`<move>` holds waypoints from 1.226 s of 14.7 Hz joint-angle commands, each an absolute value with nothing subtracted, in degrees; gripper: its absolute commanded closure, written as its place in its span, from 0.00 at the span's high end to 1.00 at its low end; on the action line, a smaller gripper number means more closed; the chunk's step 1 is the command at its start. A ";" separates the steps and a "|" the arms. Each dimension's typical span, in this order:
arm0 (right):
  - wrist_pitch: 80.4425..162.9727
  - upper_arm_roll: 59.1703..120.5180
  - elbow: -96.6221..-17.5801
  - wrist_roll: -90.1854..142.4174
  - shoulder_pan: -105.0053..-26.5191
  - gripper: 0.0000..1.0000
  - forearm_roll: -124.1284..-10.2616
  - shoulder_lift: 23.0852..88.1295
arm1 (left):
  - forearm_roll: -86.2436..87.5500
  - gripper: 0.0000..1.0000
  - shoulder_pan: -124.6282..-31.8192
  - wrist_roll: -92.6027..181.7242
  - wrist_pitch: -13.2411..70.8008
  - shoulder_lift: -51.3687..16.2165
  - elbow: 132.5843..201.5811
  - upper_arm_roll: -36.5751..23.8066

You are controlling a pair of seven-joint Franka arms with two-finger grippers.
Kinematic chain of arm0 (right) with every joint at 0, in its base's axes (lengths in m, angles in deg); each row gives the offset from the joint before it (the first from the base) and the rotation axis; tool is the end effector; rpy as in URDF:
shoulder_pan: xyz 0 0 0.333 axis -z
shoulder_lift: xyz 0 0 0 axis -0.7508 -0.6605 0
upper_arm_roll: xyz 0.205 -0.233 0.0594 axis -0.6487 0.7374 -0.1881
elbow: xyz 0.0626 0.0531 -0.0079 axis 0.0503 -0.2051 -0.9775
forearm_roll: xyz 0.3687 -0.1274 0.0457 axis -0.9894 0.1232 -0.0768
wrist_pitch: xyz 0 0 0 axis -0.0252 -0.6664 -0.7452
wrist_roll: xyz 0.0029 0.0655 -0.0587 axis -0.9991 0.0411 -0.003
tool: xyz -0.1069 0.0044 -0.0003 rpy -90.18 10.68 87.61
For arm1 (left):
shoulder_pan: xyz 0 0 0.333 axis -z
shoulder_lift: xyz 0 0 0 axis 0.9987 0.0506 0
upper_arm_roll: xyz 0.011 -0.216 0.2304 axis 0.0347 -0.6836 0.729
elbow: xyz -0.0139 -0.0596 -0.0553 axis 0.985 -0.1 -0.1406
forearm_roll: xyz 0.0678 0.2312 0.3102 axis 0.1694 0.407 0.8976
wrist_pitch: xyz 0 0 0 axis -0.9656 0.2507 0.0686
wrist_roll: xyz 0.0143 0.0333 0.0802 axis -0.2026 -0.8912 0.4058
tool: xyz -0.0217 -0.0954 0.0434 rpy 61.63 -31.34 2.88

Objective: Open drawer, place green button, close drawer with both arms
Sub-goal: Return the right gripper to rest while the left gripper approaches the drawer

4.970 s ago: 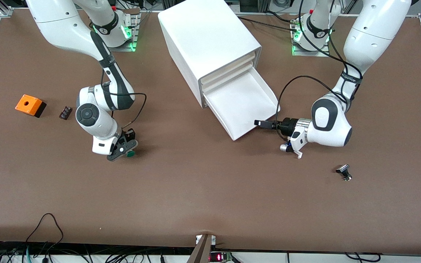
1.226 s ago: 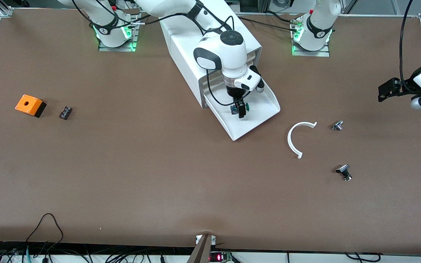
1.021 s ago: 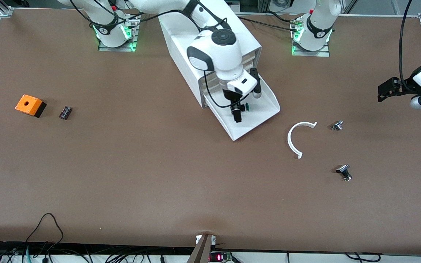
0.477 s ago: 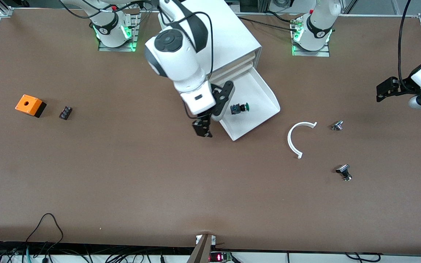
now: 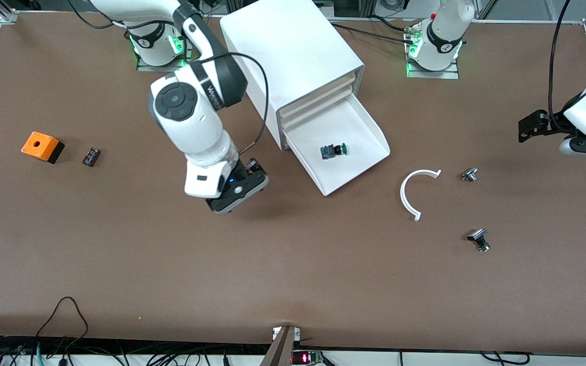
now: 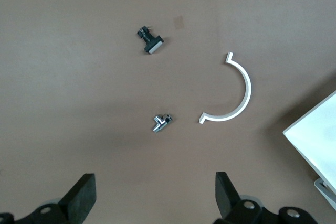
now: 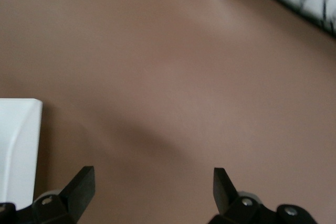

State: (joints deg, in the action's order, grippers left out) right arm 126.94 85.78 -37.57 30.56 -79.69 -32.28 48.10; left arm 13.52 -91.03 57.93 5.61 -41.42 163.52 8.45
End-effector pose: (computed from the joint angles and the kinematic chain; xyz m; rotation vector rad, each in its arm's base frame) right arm 0.6303 0.3647 0.4159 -2.9646 -0.7837 -0.2603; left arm 0.5640 0.0126 0.5635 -3.0734 0.1821 0.1143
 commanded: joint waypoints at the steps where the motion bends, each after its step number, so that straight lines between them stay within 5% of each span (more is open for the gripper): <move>1: 119.67 89.83 -40.86 42.62 -79.16 1.00 -32.72 49.72 | 14.39 1.00 -90.53 57.60 3.64 -38.99 161.94 8.34; 6: 109.55 98.88 -41.84 45.66 -76.80 1.00 -33.33 50.77 | 14.57 1.00 -90.17 57.87 3.55 -35.65 162.47 8.43; 11: 107.87 104.42 -41.14 45.30 -75.21 1.00 -33.33 53.40 | 14.30 1.00 -89.65 57.69 1.97 -35.38 161.77 8.25; 14: 107.34 103.56 -41.66 45.12 -70.14 1.00 -33.42 57.35 | 10.20 1.00 -89.03 52.19 2.14 -34.94 162.11 8.34; 18: 106.29 93.13 -43.07 42.05 -60.03 1.00 -32.29 62.97 | 5.87 1.00 -88.15 35.32 5.29 -32.22 164.39 5.36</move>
State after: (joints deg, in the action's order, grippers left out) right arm 107.53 99.60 -40.60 42.75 -64.91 -32.35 58.66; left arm 7.70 -88.88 43.10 3.43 -34.11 163.72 7.24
